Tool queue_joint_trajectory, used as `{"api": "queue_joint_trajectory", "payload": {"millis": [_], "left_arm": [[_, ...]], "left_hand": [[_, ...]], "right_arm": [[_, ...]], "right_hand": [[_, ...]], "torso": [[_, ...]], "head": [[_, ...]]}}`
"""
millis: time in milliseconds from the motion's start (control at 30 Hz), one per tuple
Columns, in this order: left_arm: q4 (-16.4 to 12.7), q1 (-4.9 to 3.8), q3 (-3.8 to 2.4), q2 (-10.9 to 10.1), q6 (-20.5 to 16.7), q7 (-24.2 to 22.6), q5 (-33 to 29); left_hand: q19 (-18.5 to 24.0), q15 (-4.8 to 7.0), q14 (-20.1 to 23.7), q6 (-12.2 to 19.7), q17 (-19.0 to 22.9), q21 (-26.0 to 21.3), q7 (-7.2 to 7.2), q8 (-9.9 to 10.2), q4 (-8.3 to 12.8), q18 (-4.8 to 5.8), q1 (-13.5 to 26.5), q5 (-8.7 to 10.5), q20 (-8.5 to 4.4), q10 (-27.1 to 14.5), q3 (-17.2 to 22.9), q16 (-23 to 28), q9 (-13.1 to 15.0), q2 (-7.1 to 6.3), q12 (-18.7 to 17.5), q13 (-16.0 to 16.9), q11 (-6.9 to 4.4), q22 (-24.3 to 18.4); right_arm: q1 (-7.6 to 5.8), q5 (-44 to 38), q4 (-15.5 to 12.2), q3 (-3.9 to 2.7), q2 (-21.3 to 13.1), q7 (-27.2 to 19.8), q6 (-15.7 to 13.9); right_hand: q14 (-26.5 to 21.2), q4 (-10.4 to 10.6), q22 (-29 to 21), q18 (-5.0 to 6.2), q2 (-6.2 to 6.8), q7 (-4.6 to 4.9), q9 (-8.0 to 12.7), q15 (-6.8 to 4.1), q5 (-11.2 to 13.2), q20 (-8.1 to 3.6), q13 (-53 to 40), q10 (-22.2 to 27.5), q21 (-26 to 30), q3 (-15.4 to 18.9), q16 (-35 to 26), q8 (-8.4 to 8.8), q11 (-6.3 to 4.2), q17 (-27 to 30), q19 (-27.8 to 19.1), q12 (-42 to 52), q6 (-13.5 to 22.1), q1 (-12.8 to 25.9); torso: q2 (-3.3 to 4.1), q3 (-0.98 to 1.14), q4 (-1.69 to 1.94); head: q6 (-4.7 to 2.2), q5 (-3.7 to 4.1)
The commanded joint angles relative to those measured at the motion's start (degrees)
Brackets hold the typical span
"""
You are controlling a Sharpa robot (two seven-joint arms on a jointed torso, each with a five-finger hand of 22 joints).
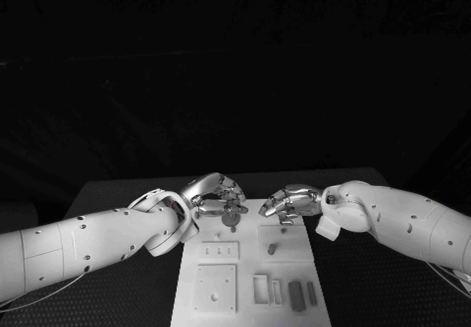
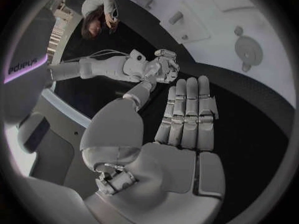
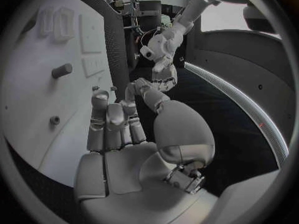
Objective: Assemble the parts on the task board
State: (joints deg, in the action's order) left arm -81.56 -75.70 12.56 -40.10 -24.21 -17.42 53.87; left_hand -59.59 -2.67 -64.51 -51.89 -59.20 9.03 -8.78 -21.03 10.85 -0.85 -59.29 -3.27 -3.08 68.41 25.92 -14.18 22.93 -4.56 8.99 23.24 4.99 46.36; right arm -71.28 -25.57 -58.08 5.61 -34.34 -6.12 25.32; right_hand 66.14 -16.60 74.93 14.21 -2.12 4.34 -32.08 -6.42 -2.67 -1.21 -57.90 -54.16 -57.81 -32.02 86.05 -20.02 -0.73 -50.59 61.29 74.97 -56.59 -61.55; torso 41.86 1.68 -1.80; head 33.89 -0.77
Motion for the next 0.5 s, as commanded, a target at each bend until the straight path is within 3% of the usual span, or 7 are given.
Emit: {"api": "queue_joint_trajectory", "payload": {"millis": [33,100,133,233,300,400,500], "left_arm": [[-0.58,-0.03,0.02,0.06,10.82,7.6,-16.0],[-0.68,-0.04,0.02,0.2,12.67,8.79,-18.37],[-0.77,-0.04,0.02,0.27,13.17,9.32,-19.36],[-0.98,-0.04,0.02,0.69,14.83,10.64,-22.16],[-1.08,-0.04,0.02,0.89,15.76,11.22,-22.28],[-1.27,-0.04,0.02,1.1,17.48,12.44,-22.42],[-1.55,-0.04,0.02,1.23,19.02,13.42,-22.42]], "left_hand": [[-0.03,0.0,-0.08,0.07,-0.18,-0.45,-0.25,0.47,-2.65,-0.61,4.79,-0.05,0.0,-0.12,-1.92,0.36,0.03,1.4,-0.08,0.22,-0.01,0.07],[-0.01,0.05,-0.07,0.44,-0.31,-0.61,-0.35,0.72,-4.63,-0.72,8.0,0.17,-0.05,-0.21,-3.24,0.49,0.02,2.2,-0.08,0.42,-0.05,0.08],[-0.06,0.14,-0.18,0.88,-0.47,-0.73,-0.48,0.94,-6.89,-0.85,11.31,0.2,-0.14,-0.14,-4.6,0.54,0.04,3.52,0.06,0.69,-0.17,0.09],[-0.12,0.32,-0.35,0.81,-0.84,-0.86,-0.31,0.72,-8.92,-1.03,13.9,0.19,-0.28,-0.08,-6.13,0.53,0.45,5.28,0.33,1.23,-0.36,0.19],[-0.08,0.39,-0.33,1.05,-1.19,-0.97,-0.3,0.67,-9.19,-1.08,14.35,0.18,-0.33,-0.23,-7.4,0.54,0.81,6.55,0.5,1.7,-0.42,0.34],[-0.03,0.4,-0.3,1.17,-1.44,-1.06,-0.3,0.62,-8.87,-1.08,14.08,0.15,-0.33,-0.38,-8.3,0.58,1.08,7.35,0.6,2.06,-0.43,0.47],[0.03,0.38,-0.22,1.41,-1.79,-1.2,-0.34,0.65,-7.15,-1.05,12.55,0.16,-0.31,-0.66,-9.43,0.7,1.46,7.72,0.71,2.6,-0.4,0.67]], "right_arm": [[-0.01,-2.28,-1.33,-0.01,-0.3,-1.71,0.46],[0.0,-3.59,-1.94,-0.01,-0.36,-1.9,0.36],[0.0,-3.95,-2.21,-0.01,-0.38,-1.99,0.36],[0.0,-4.67,-3.25,-0.01,-0.48,-2.21,-0.02],[0.0,-4.69,-3.8,-0.02,-0.49,-2.33,-0.16],[0.01,-4.7,-4.48,-0.02,-0.52,-2.33,-0.16],[0.01,-4.73,-4.75,-0.02,-0.46,-2.33,-0.08]], "right_hand": [[-0.26,-0.18,0.87,0.79,-0.36,1.13,-4.47,-0.01,-0.23,0.11,-0.1,0.49,0.2,-0.25,0.13,-0.22,0.11,-0.09,-0.35,-0.02,-1.08,0.03],[-0.27,-0.18,0.87,0.79,-0.35,1.13,-4.5,-0.01,-0.23,0.11,-0.1,0.5,0.21,-0.26,0.14,-0.22,0.11,-0.1,-0.36,-0.02,-1.06,0.01],[-0.28,-0.18,0.87,0.79,-0.35,1.13,-4.52,-0.01,-0.23,0.11,-0.11,0.5,0.22,-0.27,0.14,-0.22,0.11,-0.11,-0.37,-0.02,-1.05,-0.01],[-0.3,-0.18,0.87,0.79,-0.34,1.13,-4.57,-0.01,-0.23,0.12,-0.11,0.52,0.23,-0.28,0.16,-0.22,0.11,-0.12,-0.38,-0.03,-1.02,-0.04],[-0.31,-0.18,0.87,0.79,-0.34,1.14,-4.58,-0.01,-0.23,0.12,-0.11,0.53,0.23,-0.29,0.17,-0.22,0.12,-0.13,-0.39,-0.03,-1.01,-0.05],[-0.32,-0.18,0.87,0.79,-0.33,1.14,-4.6,-0.01,-0.23,0.13,-0.12,0.54,0.23,-0.29,0.17,-0.22,0.12,-0.14,-0.39,-0.03,-1.0,-0.06],[-0.33,-0.18,0.87,0.79,-0.34,1.14,-4.63,-0.01,-0.23,0.13,-0.12,0.55,0.24,-0.3,0.18,-0.21,0.12,-0.14,-0.39,-0.03,-0.98,-0.07]], "torso": [[-0.02,0.04,0.03],[-0.02,0.05,-0.02],[-0.01,0.03,-0.02],[0.07,0.03,-0.04],[0.06,0.01,-0.01],[0.05,0.02,-0.01],[0.07,0.01,0.05]], "head": [[0.16,-0.02],[0.31,-0.05],[0.33,-0.06],[0.57,-0.06],[0.68,0.02],[0.8,0.04],[1.03,0.14]]}}
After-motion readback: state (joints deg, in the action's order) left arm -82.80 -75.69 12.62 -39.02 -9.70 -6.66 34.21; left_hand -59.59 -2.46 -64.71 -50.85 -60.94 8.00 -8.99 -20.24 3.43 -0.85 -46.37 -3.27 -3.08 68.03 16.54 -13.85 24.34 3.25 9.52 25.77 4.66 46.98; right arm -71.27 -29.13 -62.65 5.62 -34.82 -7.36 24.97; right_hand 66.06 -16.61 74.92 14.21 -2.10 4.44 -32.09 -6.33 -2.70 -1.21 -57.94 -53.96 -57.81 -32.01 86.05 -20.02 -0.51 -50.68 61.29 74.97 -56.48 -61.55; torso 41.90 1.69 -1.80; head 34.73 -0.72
